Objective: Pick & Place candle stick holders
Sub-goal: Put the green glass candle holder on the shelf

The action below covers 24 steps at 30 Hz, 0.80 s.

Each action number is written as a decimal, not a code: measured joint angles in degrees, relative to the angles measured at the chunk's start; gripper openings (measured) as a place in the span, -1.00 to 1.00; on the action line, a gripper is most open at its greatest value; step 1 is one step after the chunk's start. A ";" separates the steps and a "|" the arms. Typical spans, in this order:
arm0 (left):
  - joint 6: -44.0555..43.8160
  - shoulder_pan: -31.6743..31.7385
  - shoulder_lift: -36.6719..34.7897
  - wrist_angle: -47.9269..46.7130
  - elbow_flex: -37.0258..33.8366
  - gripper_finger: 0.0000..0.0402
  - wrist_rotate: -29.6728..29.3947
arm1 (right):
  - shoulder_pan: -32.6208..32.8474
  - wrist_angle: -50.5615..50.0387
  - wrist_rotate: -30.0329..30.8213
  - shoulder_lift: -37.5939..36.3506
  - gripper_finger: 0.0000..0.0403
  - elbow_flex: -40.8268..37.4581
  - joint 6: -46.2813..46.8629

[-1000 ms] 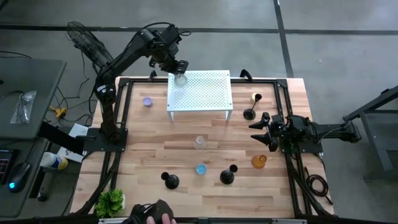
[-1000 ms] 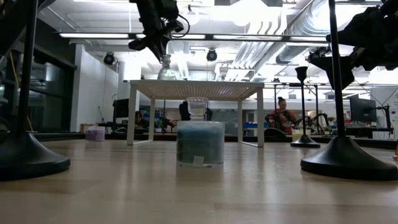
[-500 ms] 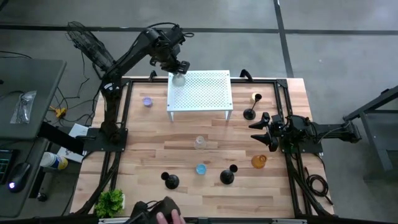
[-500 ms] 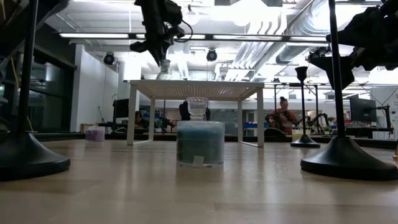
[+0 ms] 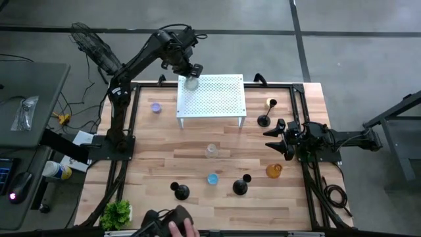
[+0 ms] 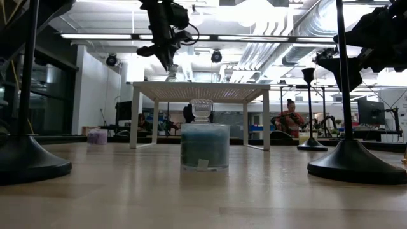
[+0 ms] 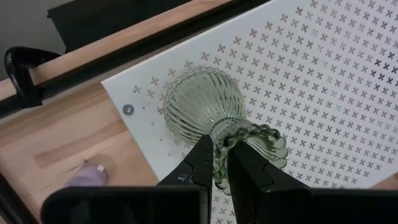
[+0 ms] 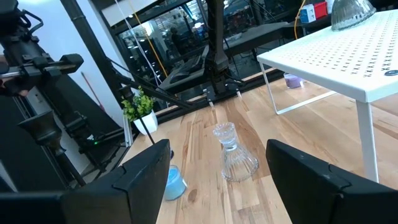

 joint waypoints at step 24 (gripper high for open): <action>-0.46 0.02 0.35 0.04 -0.09 -0.65 -1.59 | 0.02 -0.01 0.00 -0.01 0.29 -0.02 0.00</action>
